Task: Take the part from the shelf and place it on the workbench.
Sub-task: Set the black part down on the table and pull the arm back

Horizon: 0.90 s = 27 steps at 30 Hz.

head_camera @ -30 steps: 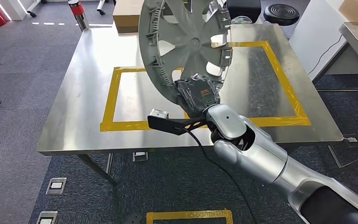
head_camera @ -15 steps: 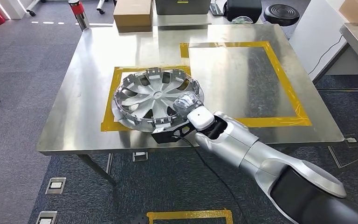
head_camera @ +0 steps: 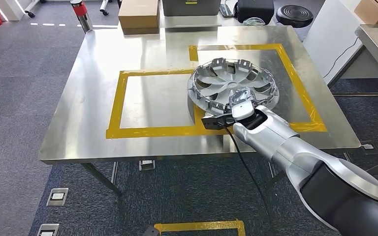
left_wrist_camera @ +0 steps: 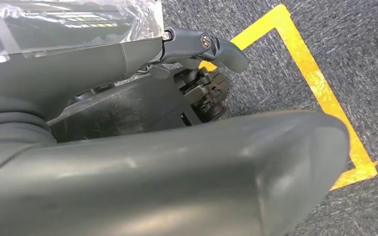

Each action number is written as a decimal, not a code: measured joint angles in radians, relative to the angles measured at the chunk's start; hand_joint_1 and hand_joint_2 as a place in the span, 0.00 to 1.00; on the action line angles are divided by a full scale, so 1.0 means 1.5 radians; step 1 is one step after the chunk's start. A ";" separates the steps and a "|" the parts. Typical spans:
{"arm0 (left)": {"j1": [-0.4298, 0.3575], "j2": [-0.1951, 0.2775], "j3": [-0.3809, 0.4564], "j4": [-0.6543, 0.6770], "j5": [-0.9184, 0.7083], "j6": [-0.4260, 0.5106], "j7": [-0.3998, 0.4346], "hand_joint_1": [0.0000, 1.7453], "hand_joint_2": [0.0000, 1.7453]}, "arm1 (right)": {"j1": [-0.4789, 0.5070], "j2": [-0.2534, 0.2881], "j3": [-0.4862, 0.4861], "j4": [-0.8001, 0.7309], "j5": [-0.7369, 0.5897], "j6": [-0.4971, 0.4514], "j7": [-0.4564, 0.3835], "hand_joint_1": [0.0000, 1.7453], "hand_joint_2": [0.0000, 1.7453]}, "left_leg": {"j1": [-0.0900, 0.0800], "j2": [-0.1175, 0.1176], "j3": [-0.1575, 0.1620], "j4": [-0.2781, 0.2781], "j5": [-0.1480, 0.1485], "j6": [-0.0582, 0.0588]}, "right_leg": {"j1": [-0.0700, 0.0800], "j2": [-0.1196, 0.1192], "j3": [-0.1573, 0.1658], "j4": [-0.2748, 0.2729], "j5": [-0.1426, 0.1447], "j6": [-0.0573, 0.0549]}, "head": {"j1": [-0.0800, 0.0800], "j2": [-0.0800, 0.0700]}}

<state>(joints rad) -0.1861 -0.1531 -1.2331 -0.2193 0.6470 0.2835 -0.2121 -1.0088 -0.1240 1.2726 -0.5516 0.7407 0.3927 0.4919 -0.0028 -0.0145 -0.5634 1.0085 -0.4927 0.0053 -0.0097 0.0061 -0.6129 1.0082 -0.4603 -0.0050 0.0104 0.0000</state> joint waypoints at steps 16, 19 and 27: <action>0.003 0.000 0.001 0.000 -0.011 0.012 0.003 0.00 1.00 | -0.006 -0.084 -0.001 -0.024 0.044 -0.052 0.037 0.00 0.00 | 0.000 -0.001 0.000 0.000 0.001 0.001 | 0.000 -0.001 0.000 0.000 0.001 0.001 | 0.000 0.000; 0.004 0.000 0.004 0.000 -0.015 0.019 0.003 0.00 1.00 | -0.008 -0.098 0.001 -0.045 0.068 -0.092 0.021 0.00 0.00 | 0.000 -0.001 0.000 0.000 0.001 0.001 | 0.000 -0.001 0.001 0.000 0.001 0.001 | 0.000 0.000; 0.005 0.000 0.012 0.000 -0.010 0.021 -0.002 0.00 0.00 | -0.009 -0.119 0.001 -0.080 0.073 -0.114 0.013 0.00 0.00 | 0.000 -0.001 0.001 0.000 0.001 0.001 | 0.000 -0.001 0.001 0.000 0.001 0.001 | 0.000 0.000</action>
<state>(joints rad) -0.1790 -0.1533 -1.2158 -0.2193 0.6315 0.3151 -0.2145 -1.0226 -0.3022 1.2747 -0.6723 0.8500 0.2214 0.5108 -0.0029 -0.0157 -0.5623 1.0085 -0.4914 0.0068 -0.0097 0.0042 -0.6113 1.0077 -0.4588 -0.0036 0.0103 0.0000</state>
